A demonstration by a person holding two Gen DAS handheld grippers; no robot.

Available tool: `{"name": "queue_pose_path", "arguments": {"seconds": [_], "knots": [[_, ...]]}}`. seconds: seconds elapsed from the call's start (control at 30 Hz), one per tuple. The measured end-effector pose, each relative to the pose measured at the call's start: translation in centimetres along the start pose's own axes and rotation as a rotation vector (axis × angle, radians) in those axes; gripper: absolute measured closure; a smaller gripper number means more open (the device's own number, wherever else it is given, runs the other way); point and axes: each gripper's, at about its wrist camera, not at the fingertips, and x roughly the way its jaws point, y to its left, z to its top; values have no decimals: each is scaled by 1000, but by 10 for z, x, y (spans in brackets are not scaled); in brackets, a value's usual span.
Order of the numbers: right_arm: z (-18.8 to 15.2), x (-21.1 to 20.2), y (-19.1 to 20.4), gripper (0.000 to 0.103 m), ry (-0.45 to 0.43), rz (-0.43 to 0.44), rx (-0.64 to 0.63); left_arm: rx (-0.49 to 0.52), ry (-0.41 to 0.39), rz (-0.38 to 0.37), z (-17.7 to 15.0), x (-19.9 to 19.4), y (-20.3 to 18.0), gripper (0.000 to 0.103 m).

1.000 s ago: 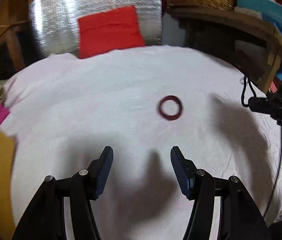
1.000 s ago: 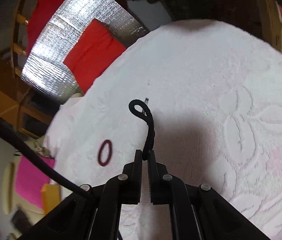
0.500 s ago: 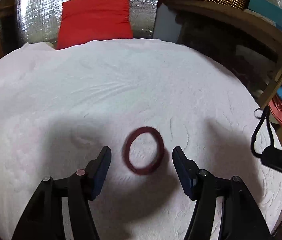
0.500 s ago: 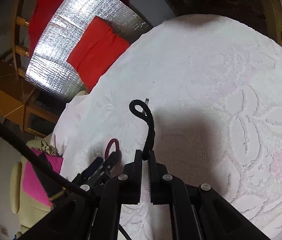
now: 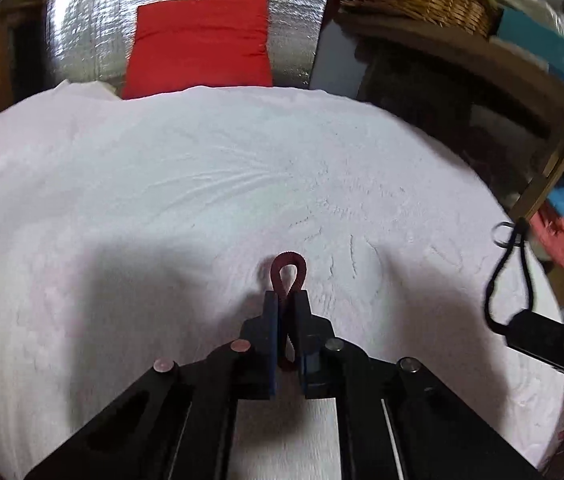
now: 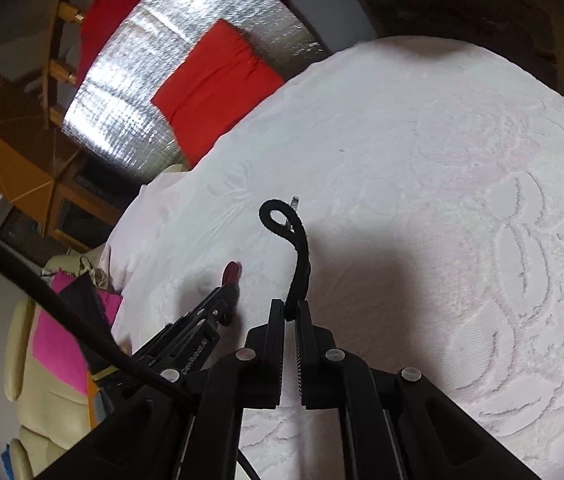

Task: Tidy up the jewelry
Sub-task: 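Carry the ring and hair tie into the orange box with both tools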

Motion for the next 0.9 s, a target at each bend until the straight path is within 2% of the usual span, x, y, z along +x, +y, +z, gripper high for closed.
{"name": "queue_pose_path", "arguments": {"seconds": [0.17, 0.4, 0.53, 0.7, 0.9], "knots": [[-10, 4, 18, 97, 20, 55, -44, 3, -52, 29, -9, -36, 8, 95], [-35, 21, 56, 97, 79, 127, -126, 11, -122, 168, -21, -91, 36, 95], [-46, 29, 80, 97, 85, 184, -163, -36, -150, 221, -31, -120, 63, 95], [-63, 41, 112, 97, 90, 242, -219, -88, -168, 343, -47, -152, 98, 95], [-91, 63, 156, 97, 125, 308, -289, -134, -202, 451, -62, -182, 129, 95]]}}
